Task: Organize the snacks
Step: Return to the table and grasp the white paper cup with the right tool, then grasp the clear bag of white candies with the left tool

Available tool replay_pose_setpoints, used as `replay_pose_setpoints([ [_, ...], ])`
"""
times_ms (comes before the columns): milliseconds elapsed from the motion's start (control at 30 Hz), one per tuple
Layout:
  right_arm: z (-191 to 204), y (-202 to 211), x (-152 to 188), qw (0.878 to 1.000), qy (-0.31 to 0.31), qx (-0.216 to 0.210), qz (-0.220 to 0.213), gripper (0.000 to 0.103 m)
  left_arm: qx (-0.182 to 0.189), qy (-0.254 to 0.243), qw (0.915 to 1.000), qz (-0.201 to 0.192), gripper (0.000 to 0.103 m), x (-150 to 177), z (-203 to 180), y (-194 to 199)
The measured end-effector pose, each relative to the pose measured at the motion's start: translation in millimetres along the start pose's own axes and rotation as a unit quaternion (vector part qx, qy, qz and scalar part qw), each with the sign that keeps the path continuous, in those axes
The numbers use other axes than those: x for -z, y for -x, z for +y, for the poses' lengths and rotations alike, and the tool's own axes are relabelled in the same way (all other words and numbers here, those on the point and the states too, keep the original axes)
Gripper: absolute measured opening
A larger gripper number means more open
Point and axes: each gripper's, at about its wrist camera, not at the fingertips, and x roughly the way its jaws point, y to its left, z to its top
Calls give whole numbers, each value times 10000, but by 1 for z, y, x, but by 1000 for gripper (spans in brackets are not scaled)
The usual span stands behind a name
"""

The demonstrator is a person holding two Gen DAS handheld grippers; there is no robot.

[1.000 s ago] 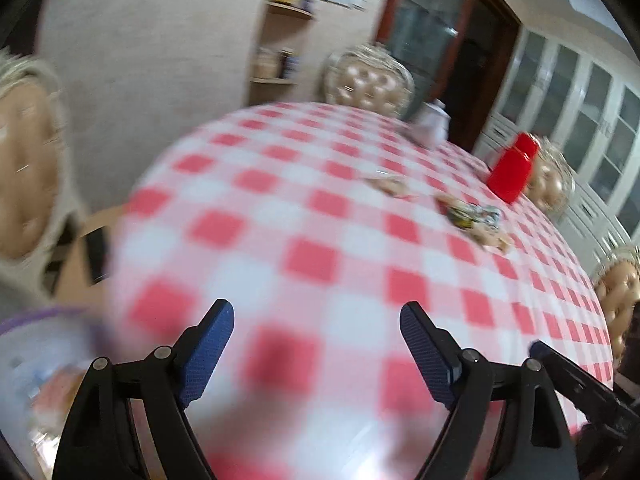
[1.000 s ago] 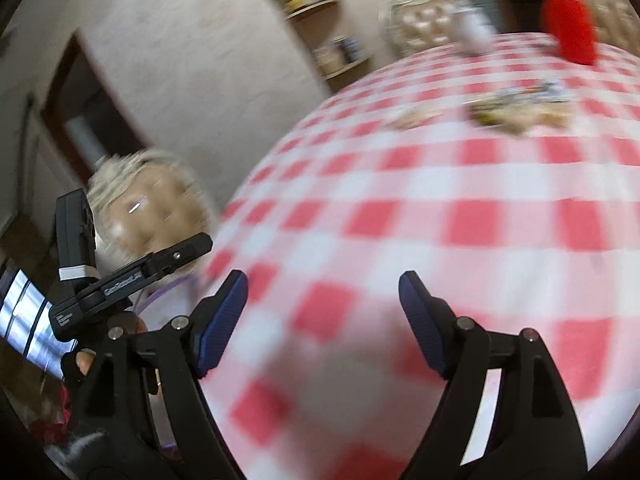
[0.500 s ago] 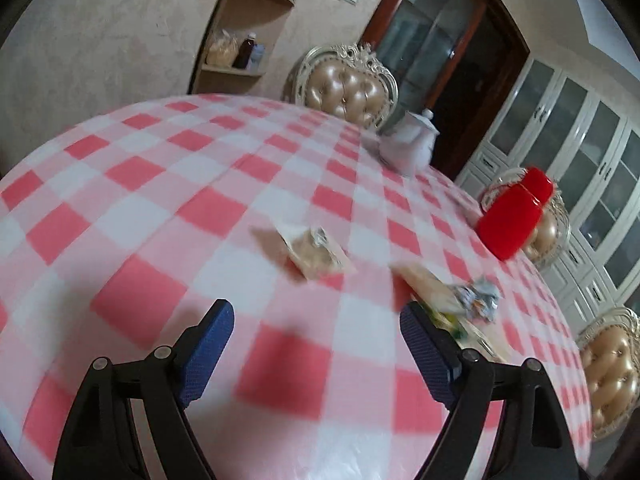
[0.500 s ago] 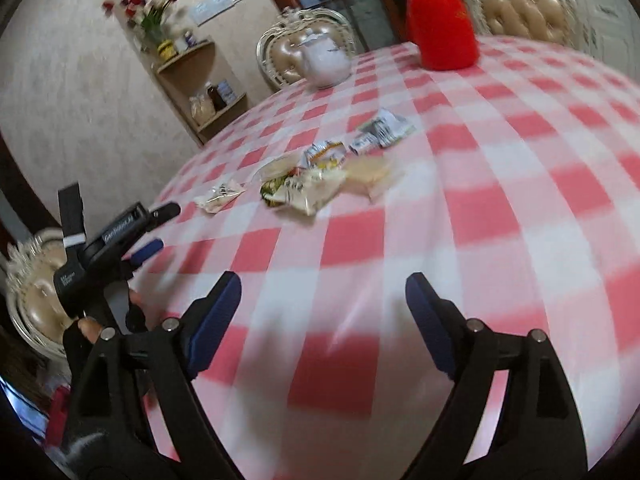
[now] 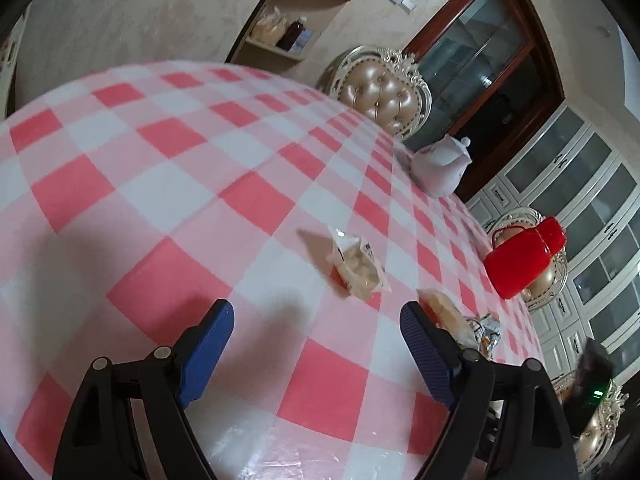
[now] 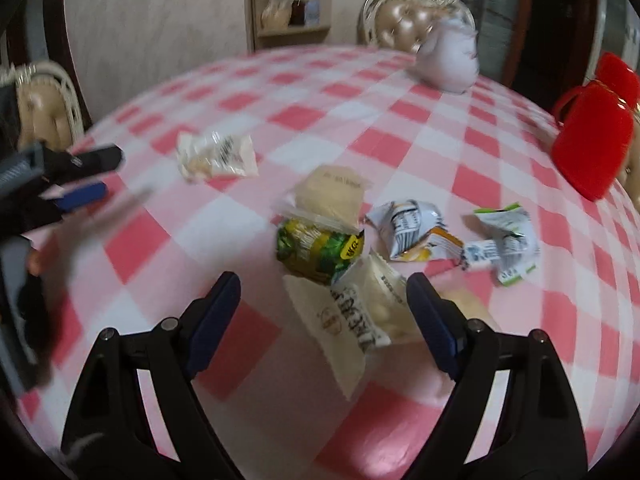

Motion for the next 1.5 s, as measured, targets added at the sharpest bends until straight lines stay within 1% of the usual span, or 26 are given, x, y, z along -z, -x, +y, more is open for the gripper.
replay_pose_setpoints([
  [67, 0, -6, 4, 9998, 114, 105, 118, 70, -30, -35, 10000, -21, 86, 1, 0, 2],
  [133, -2, -1, 9, 9999, 91, 83, 106, 35, -14, -25, 10000, -29, 86, 1, 0, 3],
  [233, -1, 14, 21, 10000, -85, -17, -4, 33, -23, -38, 10000, 12, 86, 2, 1, 3],
  [267, 5, 25, 28, 9999, -120, 38, -104, 33, -32, -57, 10000, 27, 86, 2, 1, 3],
  [333, 13, 44, 37, 9992, -300, -38, -254, 33, -49, -95, 9999, 13, 86, 2, 1, 4],
  [433, 29, 79, 55, 9955, -789, -123, -513, 33, -90, -238, 9997, 21, 86, 4, -3, 5],
  [533, 41, 103, 74, 9864, -1483, -223, -673, 33, -56, -435, 9990, 97, 86, 8, -10, 4],
  [600, 51, 111, 88, 9797, -1856, -234, -722, 33, -124, -674, 9976, 133, 86, 13, -18, 3],
  [700, 55, 116, 96, 9710, -2226, -352, -797, 33, -185, -889, 9956, 234, 86, 17, -28, -2],
  [767, 57, 120, 96, 9671, -2348, -454, -872, 33, -299, -1011, 9941, 244, 86, 16, -33, -8],
  [833, 61, 123, 93, 9684, -2264, -478, -927, 33, -562, -1046, 9927, 215, 86, 10, -37, -19],
  [867, 62, 123, 92, 9693, -2232, -440, -936, 33, -662, -1063, 9917, 288, 86, 5, -40, -30],
  [900, 62, 124, 92, 9697, -2215, -405, -945, 33, -664, -1142, 9902, 444, 86, 0, -43, -41],
  [933, 60, 124, 93, 9694, -2235, -391, -942, 33, -690, -1314, 9869, 631, 86, -2, -48, -51],
  [967, 58, 124, 94, 9683, -2287, -374, -938, 33, -909, -1813, 9757, 824, 86, -4, -58, -62],
  [1000, 54, 125, 95, 9666, -2358, -364, -939, 33, -1063, -2221, 9654, 859, 86, -4, -66, -68],
  [1033, 49, 125, 97, 9650, -2425, -377, -922, 33, -1163, -2502, 9567, 922, 86, -3, -70, -72],
  [1067, 46, 125, 98, 9640, -2470, -378, -913, 33, -1245, -2622, 9517, 999, 86, -2, -71, -76],
  [1100, 42, 125, 99, 9620, -2548, -370, -908, 33, -1195, -2428, 9571, 1041, 87, -4, -68, -79],
  [1167, 36, 124, 100, 9589, -2659, -425, -896, 33, -1065, -1978, 9701, 914, 91, -9, -65, -78],
  [1267, 35, 120, 100, 9547, -2783, -645, -839, 33, -1035, -1767, 9747, 901, 91, -15, -70, -88],
  [1333, 38, 121, 99, 9570, -2710, -603, -842, 33, -1273, -1806, 9721, 793, 91, -16, -77, -98],
  [1400, 39, 121, 99, 9591, -2652, -512, -850, 33, -1510, -2061, 9638, 764, 91, -12, -85, -105],
  [1433, 39, 120, 99, 9591, -2658, -488, -845, 33, -1563, -2188, 9603, 742, 87, -8, -86, -103],
  [1467, 38, 120, 99, 9587, -2676, -486, -835, 33, -1591, -2252, 9586, 712, 76, -7, -85, -100],
  [1500, 36, 118, 100, 9580, -2705, -479, -819, 33, -1559, -2276, 9588, 674, 68, -5, -85, -96],
])
